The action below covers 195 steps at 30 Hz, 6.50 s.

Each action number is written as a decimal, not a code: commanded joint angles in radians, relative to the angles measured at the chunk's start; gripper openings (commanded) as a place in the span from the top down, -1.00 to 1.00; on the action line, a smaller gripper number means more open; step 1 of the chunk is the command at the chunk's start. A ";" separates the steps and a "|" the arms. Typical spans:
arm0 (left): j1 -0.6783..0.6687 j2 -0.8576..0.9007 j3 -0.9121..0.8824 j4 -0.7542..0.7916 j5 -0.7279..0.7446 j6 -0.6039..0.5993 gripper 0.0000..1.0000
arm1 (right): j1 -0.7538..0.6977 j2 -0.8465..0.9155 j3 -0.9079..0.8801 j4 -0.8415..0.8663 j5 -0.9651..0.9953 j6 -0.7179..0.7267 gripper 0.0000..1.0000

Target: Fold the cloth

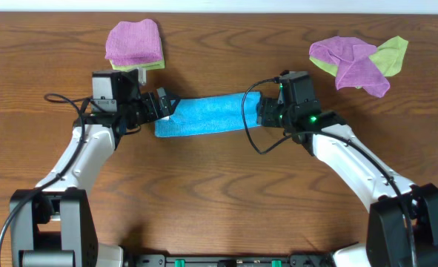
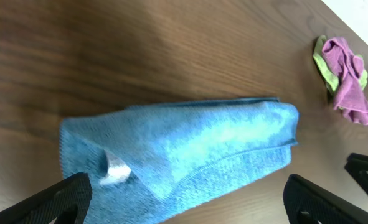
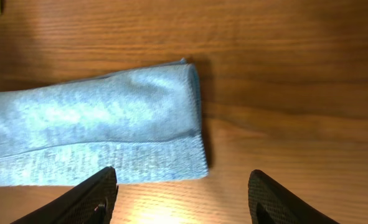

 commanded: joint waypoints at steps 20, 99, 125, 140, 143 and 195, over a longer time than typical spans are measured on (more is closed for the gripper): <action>-0.090 0.078 0.016 0.018 -0.053 -0.141 -0.88 | 0.003 -0.014 0.001 -0.026 -0.054 0.045 -0.36; -0.297 0.156 0.016 0.048 -0.355 -0.332 0.88 | 0.003 -0.014 0.001 -0.027 -0.055 0.044 -0.30; -0.285 0.136 0.016 0.009 -0.506 -0.244 -0.13 | 0.003 -0.014 0.001 -0.032 -0.055 0.028 -0.29; -0.286 0.139 0.016 0.066 -0.502 -0.336 -0.11 | 0.003 -0.014 0.001 -0.039 -0.055 0.021 -0.28; -0.286 0.139 0.016 0.063 -0.475 -0.378 -0.11 | 0.003 -0.014 0.001 -0.039 -0.055 0.021 -0.27; -0.317 0.080 0.278 -0.465 -0.559 0.012 0.48 | 0.004 -0.014 0.001 -0.080 -0.089 -0.005 -0.25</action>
